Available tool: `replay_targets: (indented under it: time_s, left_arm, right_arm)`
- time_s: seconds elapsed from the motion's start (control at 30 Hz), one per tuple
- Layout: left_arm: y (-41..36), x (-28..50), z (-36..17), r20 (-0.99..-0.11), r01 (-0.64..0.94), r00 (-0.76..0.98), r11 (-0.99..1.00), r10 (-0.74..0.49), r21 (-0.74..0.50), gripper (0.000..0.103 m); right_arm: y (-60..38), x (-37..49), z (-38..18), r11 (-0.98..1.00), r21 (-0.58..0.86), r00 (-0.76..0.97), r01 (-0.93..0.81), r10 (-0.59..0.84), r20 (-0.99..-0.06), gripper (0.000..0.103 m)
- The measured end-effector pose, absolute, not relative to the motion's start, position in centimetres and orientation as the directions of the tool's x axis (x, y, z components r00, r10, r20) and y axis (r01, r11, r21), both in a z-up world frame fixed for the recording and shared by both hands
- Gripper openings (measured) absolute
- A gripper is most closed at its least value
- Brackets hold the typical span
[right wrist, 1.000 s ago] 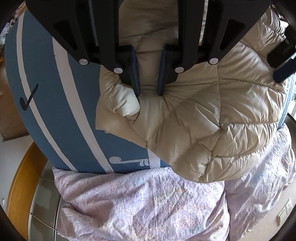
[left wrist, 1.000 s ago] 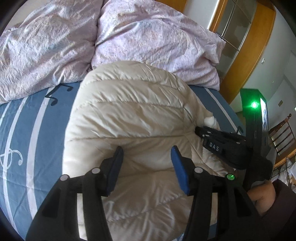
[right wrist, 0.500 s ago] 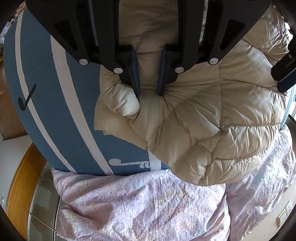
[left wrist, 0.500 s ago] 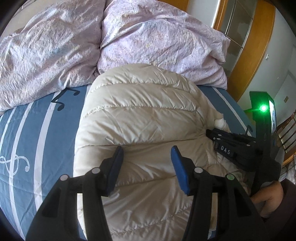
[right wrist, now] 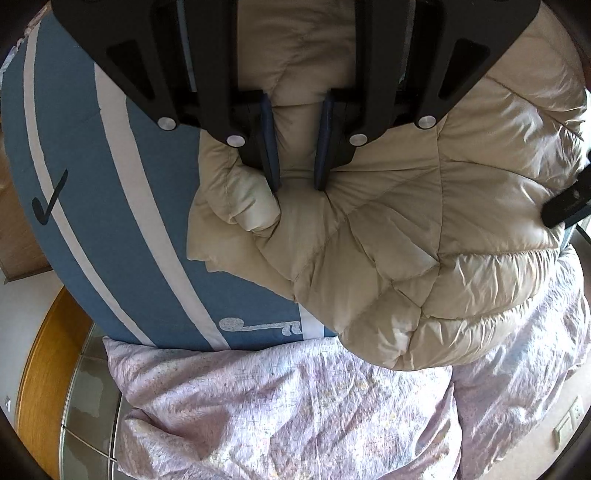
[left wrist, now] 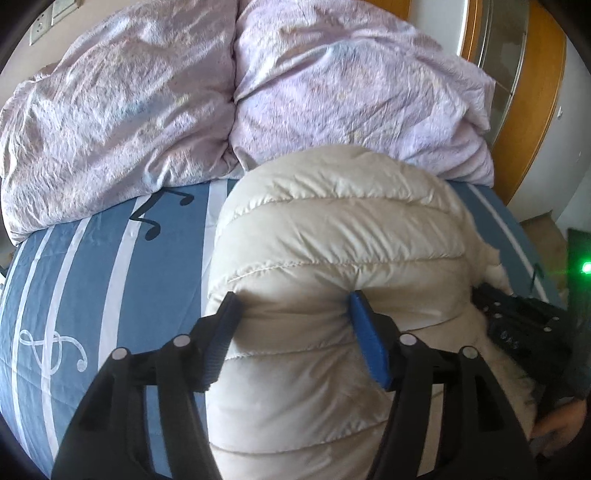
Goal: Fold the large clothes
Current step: 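Hold the folded cream jacket with both grippers and press it flat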
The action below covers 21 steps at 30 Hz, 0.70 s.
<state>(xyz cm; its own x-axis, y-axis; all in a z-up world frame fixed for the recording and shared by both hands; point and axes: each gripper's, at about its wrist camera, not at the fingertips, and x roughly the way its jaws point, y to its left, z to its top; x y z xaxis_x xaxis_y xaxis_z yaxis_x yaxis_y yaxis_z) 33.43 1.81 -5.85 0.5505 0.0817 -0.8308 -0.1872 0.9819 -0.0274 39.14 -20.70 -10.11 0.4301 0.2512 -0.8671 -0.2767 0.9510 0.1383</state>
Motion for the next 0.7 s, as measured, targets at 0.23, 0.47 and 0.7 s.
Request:
replay_targets:
  time_s: [0.23, 0.47, 0.7]
  left_arm:
    - [1.7, 34.0, -8.0, -0.841, -0.168, 0.533, 0.986, 0.086, -0.006, 0.066]
    - [1.6, 34.2, -9.4, -0.841, -0.147, 0.536, 0.989, 0.076, -0.004, 0.068]
    - [1.5, 34.4, -10.3, -0.83, -0.135, 0.553, 0.991, 0.076, 0.0, 0.07]
  right_arm:
    - [-20.9, 39.1, -10.3, 0.952, 0.15, 0.453, -0.268, 0.262, -0.852, 0.02]
    - [-21.1, 38.6, -10.6, 0.955, 0.158, 0.485, -0.253, 0.266, -0.833, 0.02]
    - [-21.1, 38.2, -10.8, 0.961, 0.15, 0.521, -0.232, 0.253, -0.815, 0.02]
